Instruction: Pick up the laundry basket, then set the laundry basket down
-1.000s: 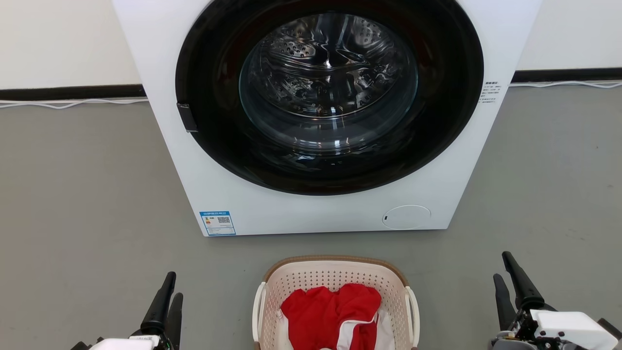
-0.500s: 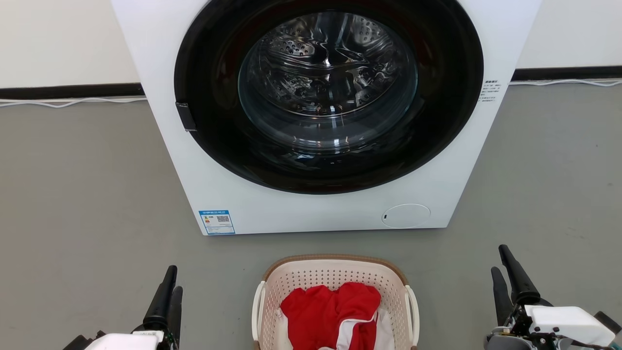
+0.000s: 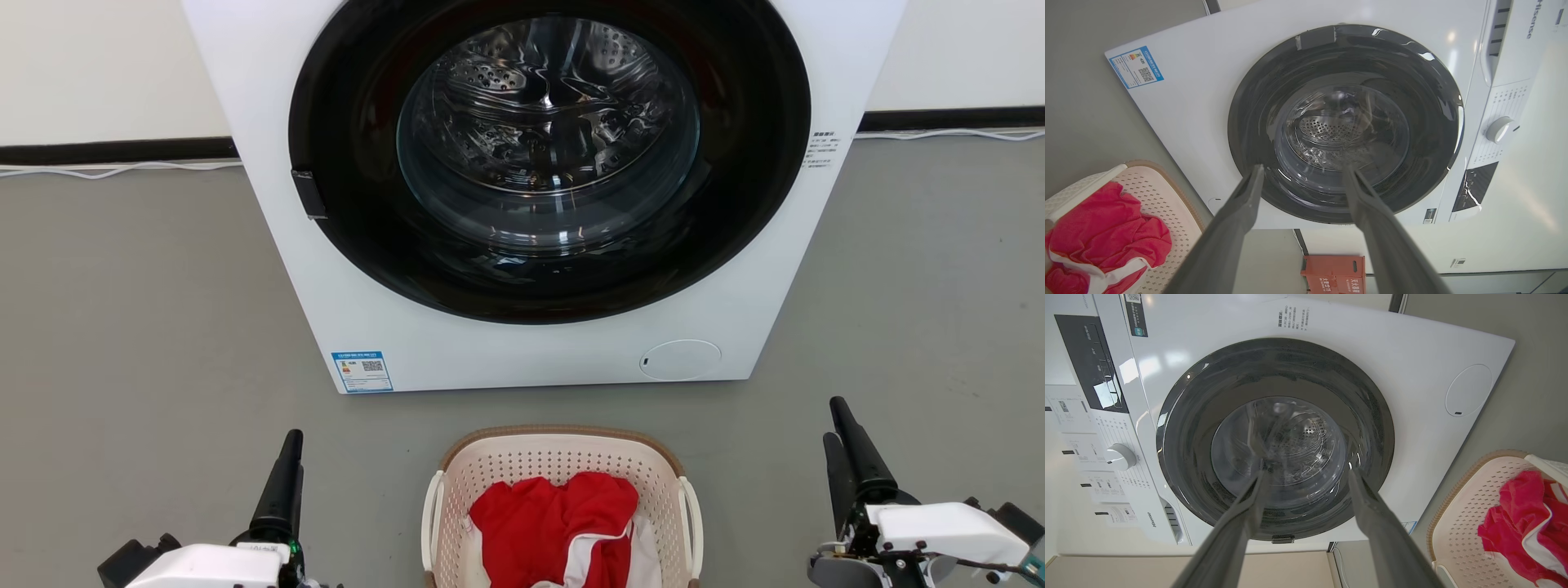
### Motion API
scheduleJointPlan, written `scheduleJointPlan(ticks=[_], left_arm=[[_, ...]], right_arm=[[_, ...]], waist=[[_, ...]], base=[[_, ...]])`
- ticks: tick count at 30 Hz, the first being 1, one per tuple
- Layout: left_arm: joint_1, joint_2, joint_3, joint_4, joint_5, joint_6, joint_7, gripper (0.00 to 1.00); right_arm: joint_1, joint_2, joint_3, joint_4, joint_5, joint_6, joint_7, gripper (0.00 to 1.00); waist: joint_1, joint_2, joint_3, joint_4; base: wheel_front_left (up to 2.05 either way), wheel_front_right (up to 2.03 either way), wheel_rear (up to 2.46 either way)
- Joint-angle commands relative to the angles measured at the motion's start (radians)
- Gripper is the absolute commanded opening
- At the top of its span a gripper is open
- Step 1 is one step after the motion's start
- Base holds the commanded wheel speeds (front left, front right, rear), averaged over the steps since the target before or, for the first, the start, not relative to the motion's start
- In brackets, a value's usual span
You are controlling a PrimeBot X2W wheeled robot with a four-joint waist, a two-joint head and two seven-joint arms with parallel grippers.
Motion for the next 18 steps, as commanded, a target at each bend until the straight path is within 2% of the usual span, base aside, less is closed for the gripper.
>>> scheduleJointPlan(ticks=[1,10,18], left_arm=[[-0.051,0.007,0.002,-0.035,0.033,-0.003,-0.009,1.0],[-0.056,0.009,-0.007,-0.047,0.163,-0.003,-0.036,1.0],[-0.062,0.01,-0.019,-0.046,0.308,-0.004,-0.062,1.0]], right_arm=[[-0.05,-0.015,0.013,-0.04,-0.024,0.002,-0.016,1.0],[-0.058,-0.031,0.044,-0.063,-0.115,0.003,-0.042,1.0],[-0.065,-0.045,0.08,-0.068,-0.247,0.003,-0.068,1.0]], waist=[[-0.0001,-0.0001,0.001,0.0],[-0.0001,-0.0001,0.003,-0.002],[-0.0001,-0.0001,0.002,-0.004]], base=[[0.0,0.0,0.0],[0.0,0.0,0.0],[0.0,0.0,0.0]])
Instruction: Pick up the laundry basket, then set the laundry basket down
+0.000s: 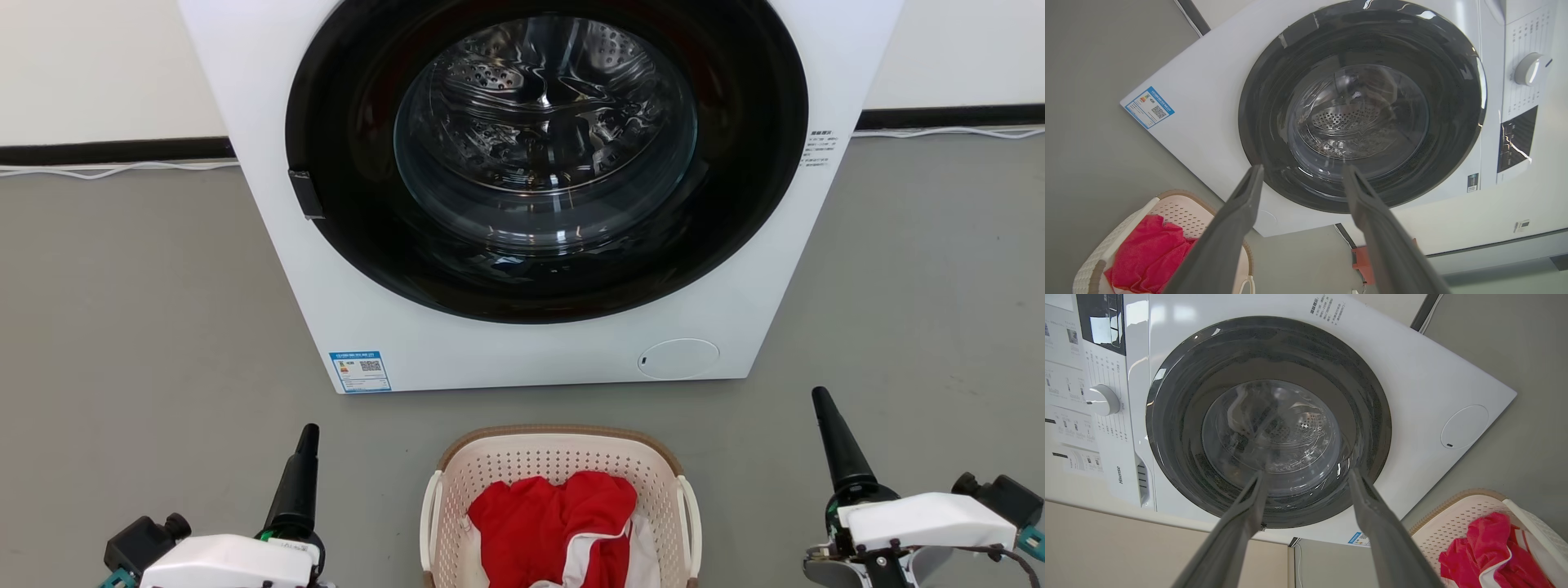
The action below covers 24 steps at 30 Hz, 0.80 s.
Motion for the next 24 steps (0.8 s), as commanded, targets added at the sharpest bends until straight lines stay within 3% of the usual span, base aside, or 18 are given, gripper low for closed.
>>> scheduleJointPlan(ticks=[1,10,24], left_arm=[[-0.058,0.007,0.009,-0.031,0.045,-0.004,-0.013,1.0],[-0.066,0.009,0.002,-0.035,0.208,0.012,-0.039,1.0],[-0.074,0.011,-0.018,-0.037,0.374,0.028,-0.077,1.0]], right_arm=[[-0.062,-0.015,0.018,-0.037,-0.036,0.003,-0.016,1.0],[-0.07,-0.026,0.04,-0.033,-0.175,0.004,-0.042,1.0],[-0.082,-0.026,0.056,-0.01,-0.345,0.005,-0.08,1.0]], waist=[[-0.0001,0.0,0.0,-0.001],[-0.0001,0.0,0.002,-0.006],[-0.0001,0.0,0.002,-0.01]], base=[[0.0,0.0,0.0],[0.0,0.0,0.0],[0.0,0.0,0.0]])
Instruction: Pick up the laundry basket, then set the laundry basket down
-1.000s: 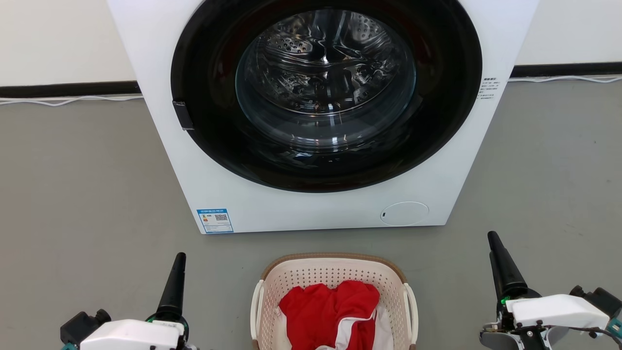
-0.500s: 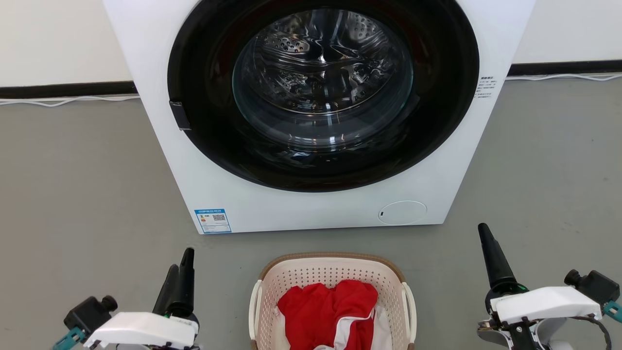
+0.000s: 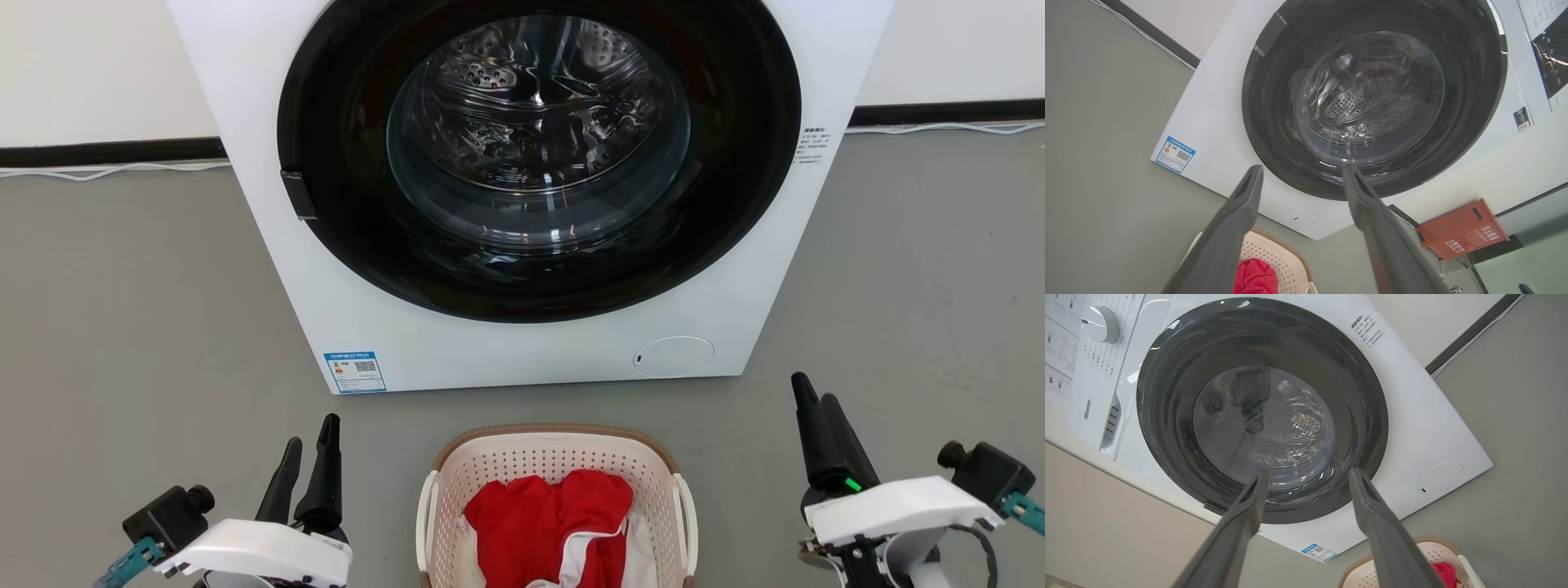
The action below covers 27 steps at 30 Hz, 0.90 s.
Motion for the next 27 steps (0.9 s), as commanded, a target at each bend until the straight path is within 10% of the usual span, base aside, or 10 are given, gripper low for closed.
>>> scheduleJointPlan(ticks=[1,27], left_arm=[[-0.056,0.009,0.013,-0.033,0.028,0.003,-0.012,1.0],[-0.07,0.013,-0.016,-0.054,0.314,0.012,-0.088,1.0]], right_arm=[[-0.052,-0.009,0.014,-0.022,-0.028,0.005,-0.017,1.0],[-0.073,-0.018,0.052,0.001,-0.308,0.006,-0.094,1.0]], waist=[[0.0,0.0,0.0,0.0],[0.0,0.0,0.002,-0.012]], base=[[0.0,0.0,0.0],[0.0,0.0,0.0]])
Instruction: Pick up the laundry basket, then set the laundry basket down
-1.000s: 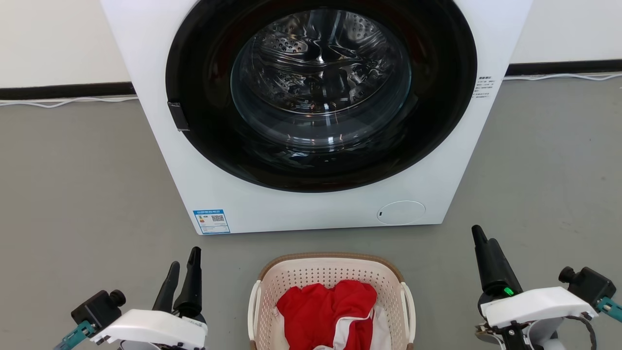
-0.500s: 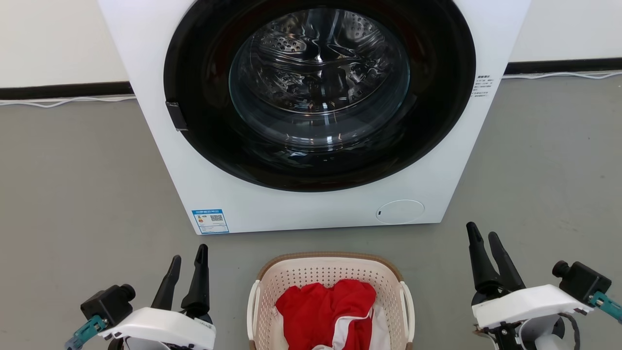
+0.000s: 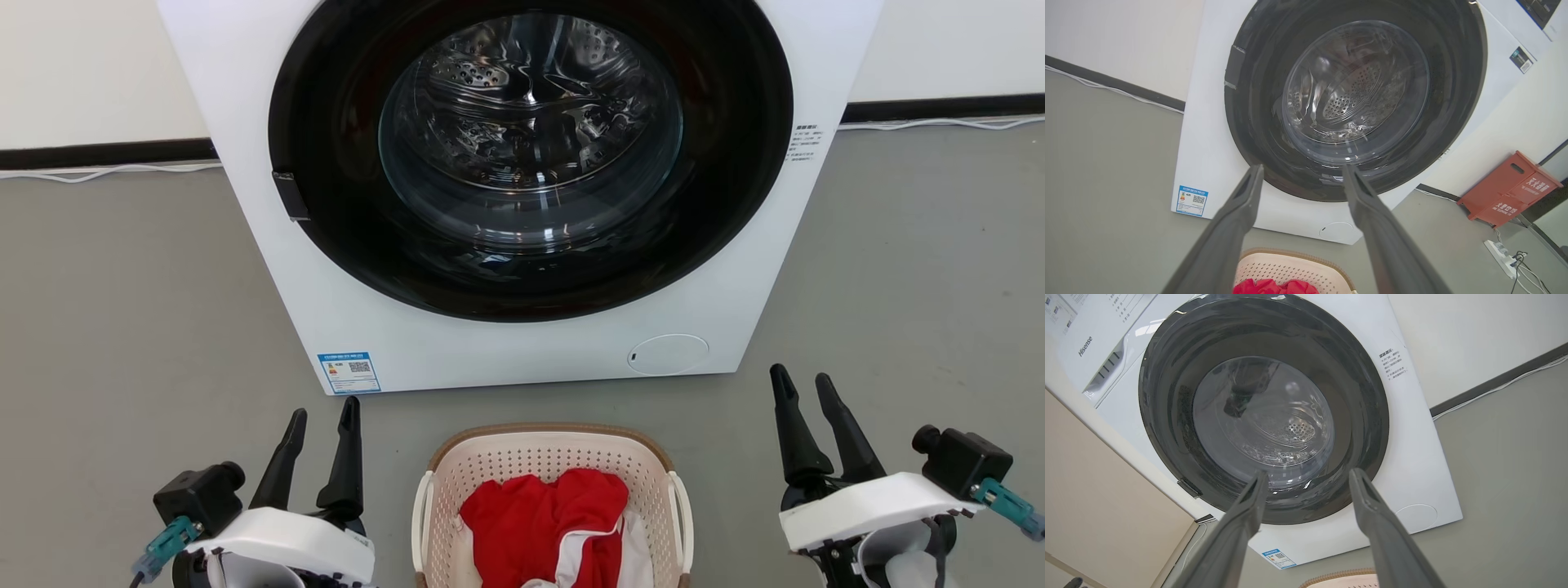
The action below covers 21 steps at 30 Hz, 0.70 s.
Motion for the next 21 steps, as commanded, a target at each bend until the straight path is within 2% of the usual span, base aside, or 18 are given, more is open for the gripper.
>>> scheduleJointPlan(ticks=[1,21], left_arm=[[-0.052,0.01,0.018,-0.033,0.036,0.004,-0.014,1.0],[-0.076,0.013,0.011,-0.032,0.246,0.029,-0.07,1.0]], right_arm=[[-0.043,-0.013,0.019,-0.022,-0.034,0.006,-0.022,1.0],[-0.062,-0.003,0.005,-0.009,-0.27,0.007,-0.078,1.0]], waist=[[-0.0001,0.0,0.001,0.0],[-0.0001,0.0,0.018,-0.004]], base=[[0.0,0.0,0.0],[0.0,0.0,0.0]])
